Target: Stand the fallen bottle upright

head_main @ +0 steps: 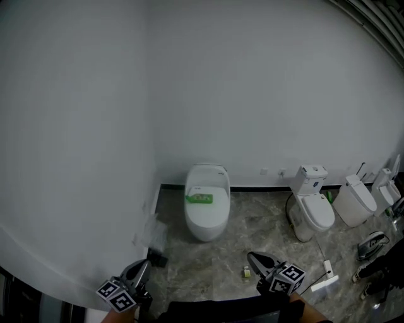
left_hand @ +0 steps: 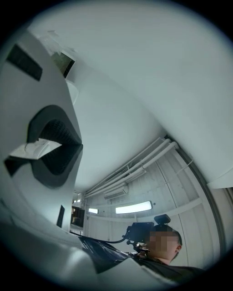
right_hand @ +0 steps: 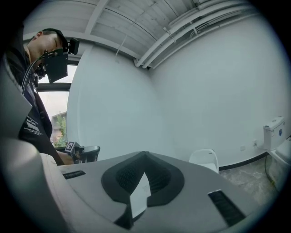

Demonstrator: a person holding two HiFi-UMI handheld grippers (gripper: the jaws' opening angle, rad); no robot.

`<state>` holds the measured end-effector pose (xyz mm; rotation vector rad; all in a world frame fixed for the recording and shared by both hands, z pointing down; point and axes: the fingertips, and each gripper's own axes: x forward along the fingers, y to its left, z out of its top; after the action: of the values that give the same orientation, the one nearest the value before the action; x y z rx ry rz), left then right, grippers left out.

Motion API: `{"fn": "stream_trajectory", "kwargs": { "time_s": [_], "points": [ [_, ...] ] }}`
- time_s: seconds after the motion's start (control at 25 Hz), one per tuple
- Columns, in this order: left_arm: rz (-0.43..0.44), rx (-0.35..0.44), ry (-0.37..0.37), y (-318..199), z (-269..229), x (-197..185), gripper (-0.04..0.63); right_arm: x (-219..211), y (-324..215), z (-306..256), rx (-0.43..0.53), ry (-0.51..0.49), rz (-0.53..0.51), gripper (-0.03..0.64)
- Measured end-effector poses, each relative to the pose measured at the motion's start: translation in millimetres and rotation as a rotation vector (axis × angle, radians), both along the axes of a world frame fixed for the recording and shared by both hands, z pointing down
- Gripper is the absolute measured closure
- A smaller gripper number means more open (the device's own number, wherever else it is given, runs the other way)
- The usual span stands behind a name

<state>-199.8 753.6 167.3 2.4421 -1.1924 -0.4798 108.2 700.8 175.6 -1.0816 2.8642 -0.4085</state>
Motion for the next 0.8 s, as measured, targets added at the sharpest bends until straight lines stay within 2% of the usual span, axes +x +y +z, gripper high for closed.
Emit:
{"fn": "stream_trajectory", "kwargs": {
  "time_s": [0.16, 0.4, 0.64, 0.8],
  "points": [
    [-0.025, 0.012, 0.001, -55.0, -11.1, 63.9, 0.588, 52.2, -55.8, -2.4, 0.012, 0.024, -0.062, 0.609],
    [-0.004, 0.003, -0.001, -127.3, -3.6, 127.4, 0.588, 108.7, -129.9, 9.7, -0.004, 0.011, -0.058, 0.609],
    [0.014, -0.026, 0.007, -206.3, 6.6, 126.2, 0.588, 124.5, -199.4, 22.1, -0.025, 0.016, -0.007, 0.609],
    [0.060, -0.012, 0.020, -269.7, 12.2, 97.4, 0.588, 94.7, -251.1, 20.6, -0.016, 0.034, 0.030, 0.609]
  ]
}}
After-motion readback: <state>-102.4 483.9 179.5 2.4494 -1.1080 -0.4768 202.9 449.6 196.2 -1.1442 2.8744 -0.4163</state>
